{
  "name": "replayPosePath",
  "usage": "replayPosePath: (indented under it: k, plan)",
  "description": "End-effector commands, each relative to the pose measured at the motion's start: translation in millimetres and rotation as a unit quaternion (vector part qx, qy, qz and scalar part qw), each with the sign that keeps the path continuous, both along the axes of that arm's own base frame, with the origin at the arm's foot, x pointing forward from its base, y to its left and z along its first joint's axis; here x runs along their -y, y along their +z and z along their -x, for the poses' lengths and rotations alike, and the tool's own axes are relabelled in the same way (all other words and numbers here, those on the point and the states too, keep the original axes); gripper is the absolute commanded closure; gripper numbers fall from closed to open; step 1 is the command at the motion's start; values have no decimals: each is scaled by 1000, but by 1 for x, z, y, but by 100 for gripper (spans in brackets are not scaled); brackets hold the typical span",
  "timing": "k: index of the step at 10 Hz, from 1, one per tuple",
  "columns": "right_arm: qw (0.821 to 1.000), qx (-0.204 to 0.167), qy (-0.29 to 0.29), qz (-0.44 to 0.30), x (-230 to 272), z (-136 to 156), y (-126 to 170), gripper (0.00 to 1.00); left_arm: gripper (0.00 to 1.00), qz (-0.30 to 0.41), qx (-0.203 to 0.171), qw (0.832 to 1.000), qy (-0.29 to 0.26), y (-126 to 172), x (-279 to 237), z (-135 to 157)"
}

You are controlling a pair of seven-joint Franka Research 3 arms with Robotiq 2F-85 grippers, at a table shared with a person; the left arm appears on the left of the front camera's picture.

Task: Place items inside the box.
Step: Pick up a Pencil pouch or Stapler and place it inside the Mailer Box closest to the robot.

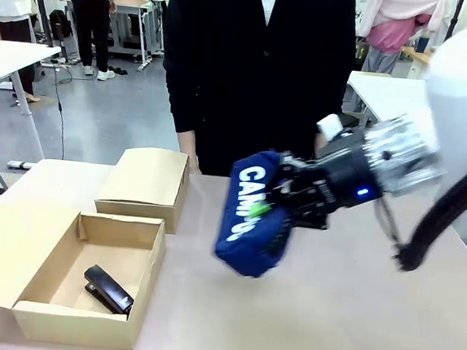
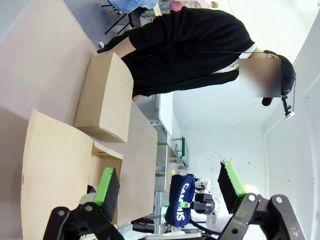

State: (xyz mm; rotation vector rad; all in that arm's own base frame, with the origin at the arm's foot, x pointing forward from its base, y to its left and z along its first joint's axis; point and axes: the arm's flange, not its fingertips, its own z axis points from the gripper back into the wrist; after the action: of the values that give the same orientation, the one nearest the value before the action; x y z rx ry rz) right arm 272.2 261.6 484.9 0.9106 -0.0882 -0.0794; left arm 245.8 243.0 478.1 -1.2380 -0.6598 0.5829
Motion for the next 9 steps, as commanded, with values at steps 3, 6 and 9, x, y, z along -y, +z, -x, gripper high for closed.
replayPosePath:
  k: [3, 6, 9]
  plan:
    - [999, 24, 19, -34, -160, -17, -47, 94, 0, 2, 15, 1000, 0, 1, 0, 0]
    - [1000, 0, 22, -20, -153, 12, -37, 94, 0, 2, 15, 1000, 0, 1, 0, 0]
    - [998, -4, 50, -32, -175, -2, -46, 94, 0, 2, 15, 1000, 0, 1, 0, 0]
